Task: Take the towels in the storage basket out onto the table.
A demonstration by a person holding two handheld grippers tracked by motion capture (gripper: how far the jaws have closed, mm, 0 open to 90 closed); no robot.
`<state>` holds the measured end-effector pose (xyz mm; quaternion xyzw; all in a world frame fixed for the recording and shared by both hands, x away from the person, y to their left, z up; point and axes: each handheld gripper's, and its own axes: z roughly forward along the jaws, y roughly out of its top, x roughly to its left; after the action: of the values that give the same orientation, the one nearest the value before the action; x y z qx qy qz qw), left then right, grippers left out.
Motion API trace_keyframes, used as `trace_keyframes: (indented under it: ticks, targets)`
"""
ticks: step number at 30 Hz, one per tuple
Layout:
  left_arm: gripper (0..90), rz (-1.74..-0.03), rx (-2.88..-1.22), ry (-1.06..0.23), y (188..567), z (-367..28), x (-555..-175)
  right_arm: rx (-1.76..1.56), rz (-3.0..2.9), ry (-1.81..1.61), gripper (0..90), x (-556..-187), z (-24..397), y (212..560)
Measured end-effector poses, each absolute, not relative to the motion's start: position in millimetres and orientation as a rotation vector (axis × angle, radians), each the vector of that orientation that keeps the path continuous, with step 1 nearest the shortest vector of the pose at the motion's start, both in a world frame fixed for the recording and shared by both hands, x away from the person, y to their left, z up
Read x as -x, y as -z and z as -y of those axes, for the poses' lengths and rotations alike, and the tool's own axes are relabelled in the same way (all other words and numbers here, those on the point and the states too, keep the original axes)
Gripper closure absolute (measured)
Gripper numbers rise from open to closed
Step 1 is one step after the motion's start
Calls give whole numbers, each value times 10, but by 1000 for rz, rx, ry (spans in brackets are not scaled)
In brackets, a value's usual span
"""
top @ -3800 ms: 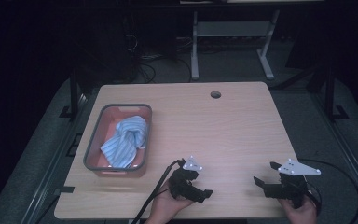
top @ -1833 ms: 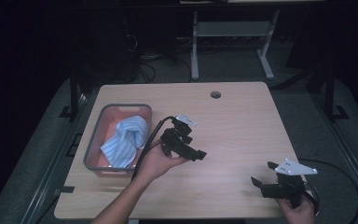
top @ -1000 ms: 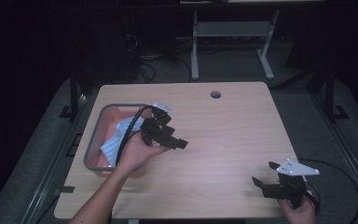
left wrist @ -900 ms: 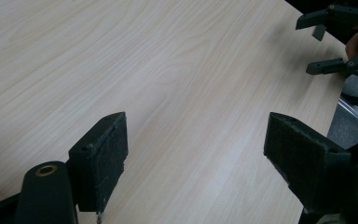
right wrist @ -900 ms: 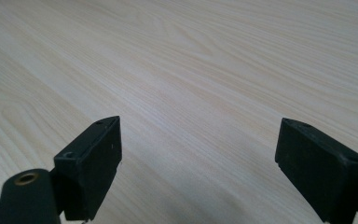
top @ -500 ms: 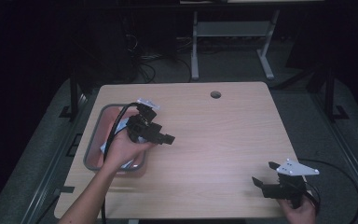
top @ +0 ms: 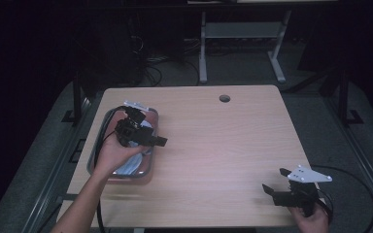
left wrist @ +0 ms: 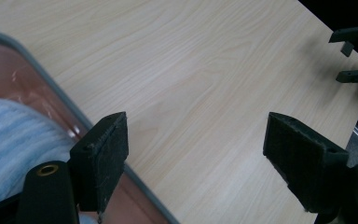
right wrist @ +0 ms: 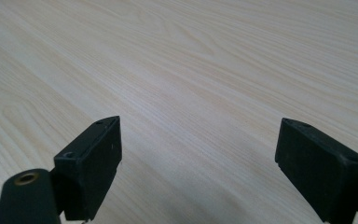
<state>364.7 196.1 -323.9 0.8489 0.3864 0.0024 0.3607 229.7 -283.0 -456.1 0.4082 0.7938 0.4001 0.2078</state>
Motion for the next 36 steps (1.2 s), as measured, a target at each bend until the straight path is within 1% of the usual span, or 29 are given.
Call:
trace_keyframes:
  ticks: [14,20,36]
  targets:
    - [230,-1085,-2143,-28,3345,-2311,-3686,-1128,-2213,-1112,141,-2299,2823,4566]
    - [231,-1128,-2118,-16,3428,-2455,-3705,-1128,-2214,-1109,141,-2298,2838,4568]
    - [234,-1221,-2082,-44,3543,-2718,-3739,-1135,-2215,-1112,142,-2299,2825,4575]
